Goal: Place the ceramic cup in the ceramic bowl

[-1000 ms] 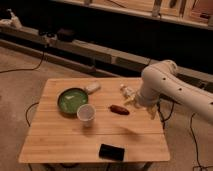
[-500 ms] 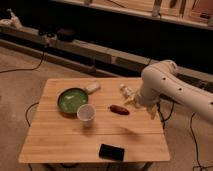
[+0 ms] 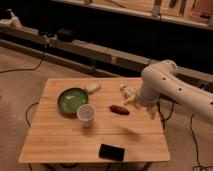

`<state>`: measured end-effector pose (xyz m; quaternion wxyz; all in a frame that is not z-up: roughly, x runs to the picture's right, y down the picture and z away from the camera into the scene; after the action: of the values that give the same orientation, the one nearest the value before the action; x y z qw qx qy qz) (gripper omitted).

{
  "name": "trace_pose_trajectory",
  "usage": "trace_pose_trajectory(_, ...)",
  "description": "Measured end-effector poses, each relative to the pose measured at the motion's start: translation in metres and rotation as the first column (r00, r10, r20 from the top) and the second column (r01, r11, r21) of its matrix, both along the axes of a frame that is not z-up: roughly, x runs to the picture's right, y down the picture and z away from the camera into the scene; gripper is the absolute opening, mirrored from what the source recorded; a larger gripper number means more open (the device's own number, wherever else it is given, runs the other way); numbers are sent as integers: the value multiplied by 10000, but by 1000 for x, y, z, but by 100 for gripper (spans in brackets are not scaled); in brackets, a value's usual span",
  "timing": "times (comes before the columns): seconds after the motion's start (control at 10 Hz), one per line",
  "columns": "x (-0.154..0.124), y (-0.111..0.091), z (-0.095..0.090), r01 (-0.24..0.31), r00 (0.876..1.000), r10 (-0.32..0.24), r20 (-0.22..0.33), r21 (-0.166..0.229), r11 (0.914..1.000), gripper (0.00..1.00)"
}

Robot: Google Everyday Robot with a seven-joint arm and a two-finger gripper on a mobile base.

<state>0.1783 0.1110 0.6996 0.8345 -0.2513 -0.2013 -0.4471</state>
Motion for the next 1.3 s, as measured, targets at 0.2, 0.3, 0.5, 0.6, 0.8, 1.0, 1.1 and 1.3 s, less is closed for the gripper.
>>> trace_pose_trajectory(0.2, 0, 0, 0, 1, 10000, -1, -1, 0, 10000, 80)
trace_pose_trajectory(0.3, 0, 0, 0, 1, 10000, -1, -1, 0, 10000, 80)
trace_pose_trajectory(0.5, 0, 0, 0, 76, 10000, -76, 9, 17, 10000, 80)
trace_pose_trajectory(0.6, -4, -2, 0, 318, 9993, -321, 175, 224, 9992, 80)
trace_pose_trajectory(0.8, -31, -15, 1, 1065, 9850, -1227, 1212, 1320, 9855, 80)
trace_pose_trajectory(1.0, -72, -25, -7, 1783, 9359, -2510, 2471, 2821, 9427, 80)
trace_pose_trajectory(1.1, -88, -22, -10, 2071, 9075, -3070, 2868, 3304, 9208, 80)
trace_pose_trajectory(1.3, -114, -6, -8, 2434, 8537, -3816, 3543, 3763, 8939, 80)
